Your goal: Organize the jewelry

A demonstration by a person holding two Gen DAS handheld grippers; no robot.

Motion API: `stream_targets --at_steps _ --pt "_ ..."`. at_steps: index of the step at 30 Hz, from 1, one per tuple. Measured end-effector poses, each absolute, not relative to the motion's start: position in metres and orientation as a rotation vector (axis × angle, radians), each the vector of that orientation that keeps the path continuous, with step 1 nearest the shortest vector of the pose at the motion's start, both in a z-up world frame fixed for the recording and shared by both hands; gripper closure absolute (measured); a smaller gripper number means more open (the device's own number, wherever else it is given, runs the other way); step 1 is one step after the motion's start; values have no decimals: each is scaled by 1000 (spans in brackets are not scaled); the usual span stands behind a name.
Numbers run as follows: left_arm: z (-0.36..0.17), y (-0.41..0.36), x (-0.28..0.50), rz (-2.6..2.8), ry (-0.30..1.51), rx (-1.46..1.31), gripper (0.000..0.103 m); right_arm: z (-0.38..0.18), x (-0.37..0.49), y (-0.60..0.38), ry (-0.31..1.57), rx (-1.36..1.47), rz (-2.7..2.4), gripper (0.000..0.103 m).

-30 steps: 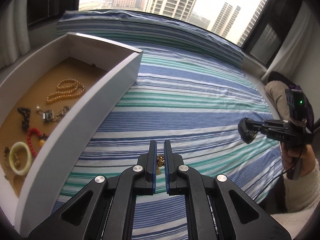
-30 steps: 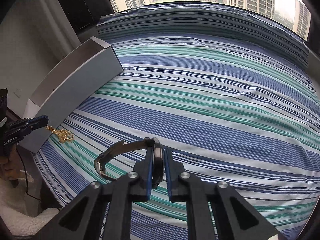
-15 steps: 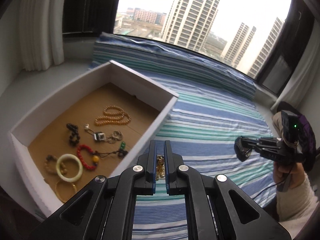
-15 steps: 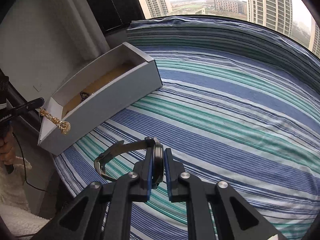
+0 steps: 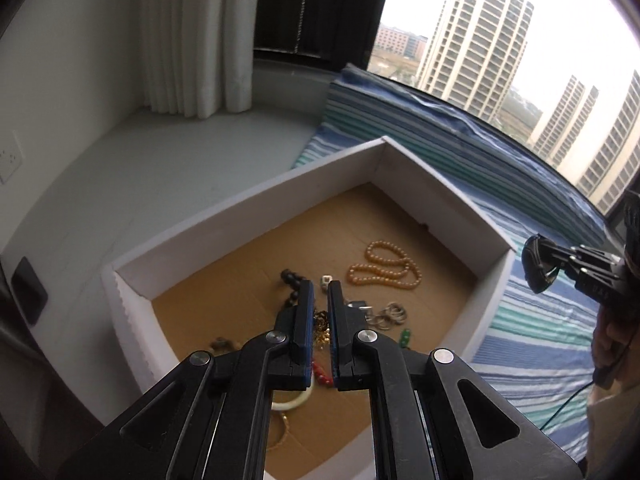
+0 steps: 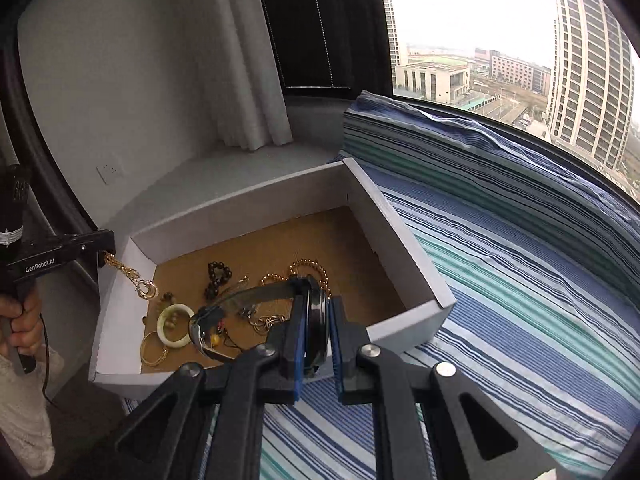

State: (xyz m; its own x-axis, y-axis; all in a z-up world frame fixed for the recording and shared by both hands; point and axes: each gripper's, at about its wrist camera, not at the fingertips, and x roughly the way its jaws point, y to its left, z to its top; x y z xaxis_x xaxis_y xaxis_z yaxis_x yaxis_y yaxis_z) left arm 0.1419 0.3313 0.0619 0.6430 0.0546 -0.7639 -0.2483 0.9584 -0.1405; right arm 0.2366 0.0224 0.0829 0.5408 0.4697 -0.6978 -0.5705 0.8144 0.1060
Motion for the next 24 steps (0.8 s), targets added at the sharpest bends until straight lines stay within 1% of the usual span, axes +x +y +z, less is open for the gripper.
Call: stream_targets --at_steps 5,7,8,9,10,11,12,14,17,20,24 --pt "29 348 151 224 914 -226 97 45 274 49 864 -214 579 92" --pt "23 348 153 243 922 -194 95 33 282 51 890 -223 569 90" --pt "22 348 153 258 921 -178 84 29 286 54 905 -225 562 87" --pt "21 347 152 270 919 -165 60 27 288 53 915 -221 556 79" --pt "23 345 150 286 909 -156 45 28 287 51 911 -209 548 53" --pt "25 343 146 309 888 -144 24 31 287 49 897 -194 543 37" --pt "31 340 140 337 861 -126 16 36 284 47 883 -186 537 36" --pt "39 329 130 372 818 -90 13 46 276 45 860 -192 524 36" --pt "53 310 113 386 757 -83 1 59 254 46 810 -208 531 36" --pt "63 290 96 407 699 -79 1 68 232 52 777 -228 561 36" --pt "71 270 86 450 689 -75 1 75 201 65 748 -263 604 36"
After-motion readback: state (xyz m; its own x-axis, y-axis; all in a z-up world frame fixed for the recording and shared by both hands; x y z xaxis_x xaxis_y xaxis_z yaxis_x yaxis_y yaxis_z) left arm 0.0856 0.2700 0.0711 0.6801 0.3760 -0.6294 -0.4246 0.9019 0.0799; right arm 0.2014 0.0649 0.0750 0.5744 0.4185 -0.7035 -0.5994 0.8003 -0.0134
